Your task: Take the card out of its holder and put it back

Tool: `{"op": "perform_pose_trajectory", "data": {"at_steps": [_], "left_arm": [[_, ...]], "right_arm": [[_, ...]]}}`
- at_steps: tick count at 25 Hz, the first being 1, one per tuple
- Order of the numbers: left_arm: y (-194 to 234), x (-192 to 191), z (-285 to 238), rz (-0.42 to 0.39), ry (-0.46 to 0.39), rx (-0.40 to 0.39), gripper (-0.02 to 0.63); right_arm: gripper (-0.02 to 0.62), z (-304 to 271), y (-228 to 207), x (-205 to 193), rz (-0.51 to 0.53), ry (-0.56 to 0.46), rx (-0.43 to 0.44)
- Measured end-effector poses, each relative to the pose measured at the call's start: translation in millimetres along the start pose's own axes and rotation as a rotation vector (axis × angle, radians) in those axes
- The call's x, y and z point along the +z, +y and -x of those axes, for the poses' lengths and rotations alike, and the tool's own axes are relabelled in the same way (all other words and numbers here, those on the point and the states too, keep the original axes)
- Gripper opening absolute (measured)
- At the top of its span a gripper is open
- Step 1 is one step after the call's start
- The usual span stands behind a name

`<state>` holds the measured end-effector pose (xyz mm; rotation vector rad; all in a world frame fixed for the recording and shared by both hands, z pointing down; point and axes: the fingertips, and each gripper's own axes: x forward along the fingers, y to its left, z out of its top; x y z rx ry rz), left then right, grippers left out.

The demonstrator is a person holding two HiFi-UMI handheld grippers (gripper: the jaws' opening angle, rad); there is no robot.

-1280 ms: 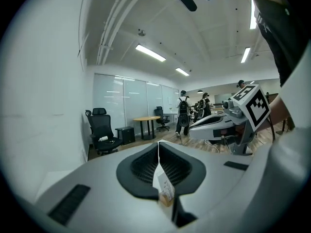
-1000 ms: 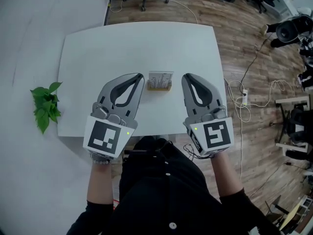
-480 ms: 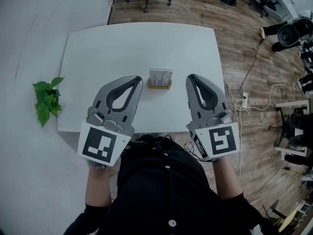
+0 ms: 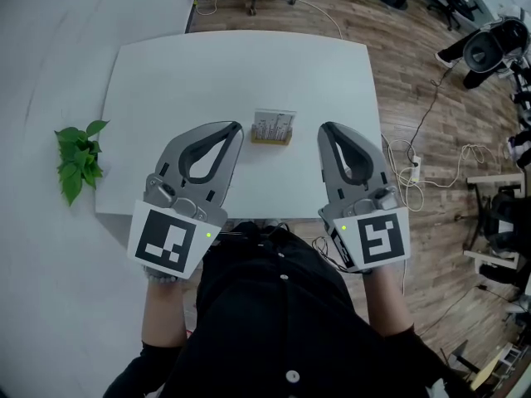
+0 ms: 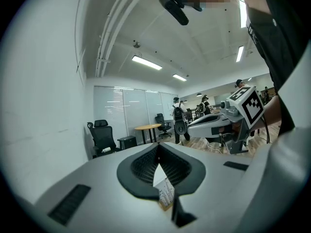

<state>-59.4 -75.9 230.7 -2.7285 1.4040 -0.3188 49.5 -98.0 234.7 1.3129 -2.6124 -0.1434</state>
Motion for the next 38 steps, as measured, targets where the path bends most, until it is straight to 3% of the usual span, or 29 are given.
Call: {"op": "perform_pose_trajectory", "data": {"at_steps": [38], "left_arm": [[2.3, -10.4, -9.3, 0.018, 0.017, -0.011, 0.014]], "right_arm": [[0.044, -4.8, -3.4, -13.2, 0.024, 0.053, -0.013]]}}
